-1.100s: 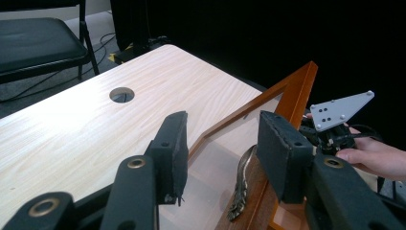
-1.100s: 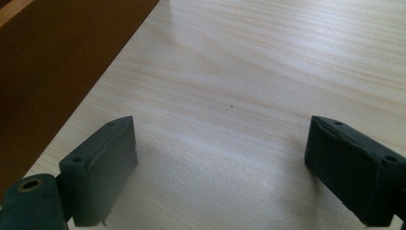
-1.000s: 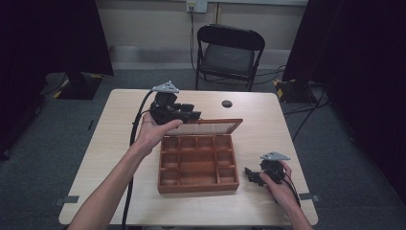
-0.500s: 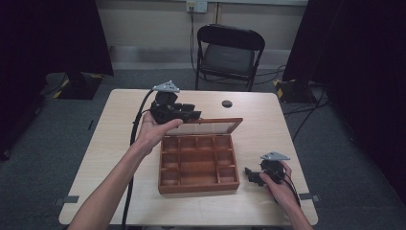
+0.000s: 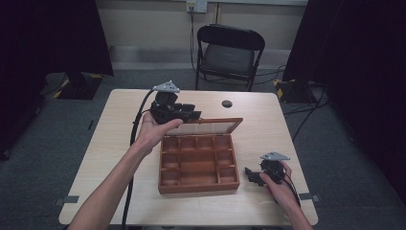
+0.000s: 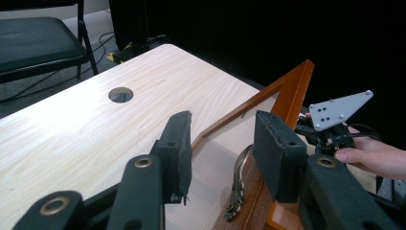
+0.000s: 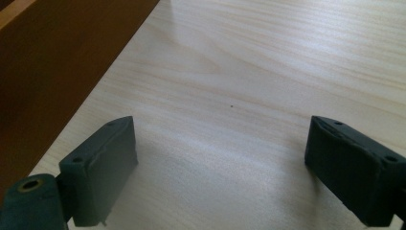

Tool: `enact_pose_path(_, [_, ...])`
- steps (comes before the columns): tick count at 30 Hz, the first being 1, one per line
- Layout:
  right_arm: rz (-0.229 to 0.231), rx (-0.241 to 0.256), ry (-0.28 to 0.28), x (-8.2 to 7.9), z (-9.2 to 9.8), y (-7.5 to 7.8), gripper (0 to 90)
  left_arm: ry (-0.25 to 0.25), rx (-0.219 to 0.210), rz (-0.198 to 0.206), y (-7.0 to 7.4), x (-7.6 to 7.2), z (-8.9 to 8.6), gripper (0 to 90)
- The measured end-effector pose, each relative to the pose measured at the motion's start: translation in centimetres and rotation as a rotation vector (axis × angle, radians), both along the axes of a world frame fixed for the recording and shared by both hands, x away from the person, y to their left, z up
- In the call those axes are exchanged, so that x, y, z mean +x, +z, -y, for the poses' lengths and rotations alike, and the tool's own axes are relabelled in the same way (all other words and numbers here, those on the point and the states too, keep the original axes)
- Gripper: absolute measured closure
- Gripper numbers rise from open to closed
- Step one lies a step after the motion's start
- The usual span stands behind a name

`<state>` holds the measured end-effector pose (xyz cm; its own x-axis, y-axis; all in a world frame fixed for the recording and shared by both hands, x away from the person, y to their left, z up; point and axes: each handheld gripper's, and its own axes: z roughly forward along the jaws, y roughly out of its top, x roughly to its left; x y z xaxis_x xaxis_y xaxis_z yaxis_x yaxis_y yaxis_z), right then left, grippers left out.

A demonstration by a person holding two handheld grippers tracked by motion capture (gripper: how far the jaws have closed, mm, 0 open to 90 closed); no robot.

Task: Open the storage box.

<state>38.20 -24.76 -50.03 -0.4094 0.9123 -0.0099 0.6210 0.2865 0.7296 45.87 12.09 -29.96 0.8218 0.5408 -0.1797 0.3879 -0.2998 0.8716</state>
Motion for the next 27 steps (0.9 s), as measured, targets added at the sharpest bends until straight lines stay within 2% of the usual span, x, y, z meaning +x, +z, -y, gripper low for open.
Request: enact_pose_path(27, [0.000,0.000,0.000,0.00,0.00,0.00,10.0,0.001,0.003,-0.002,0.05,0.07,-0.01,57.6])
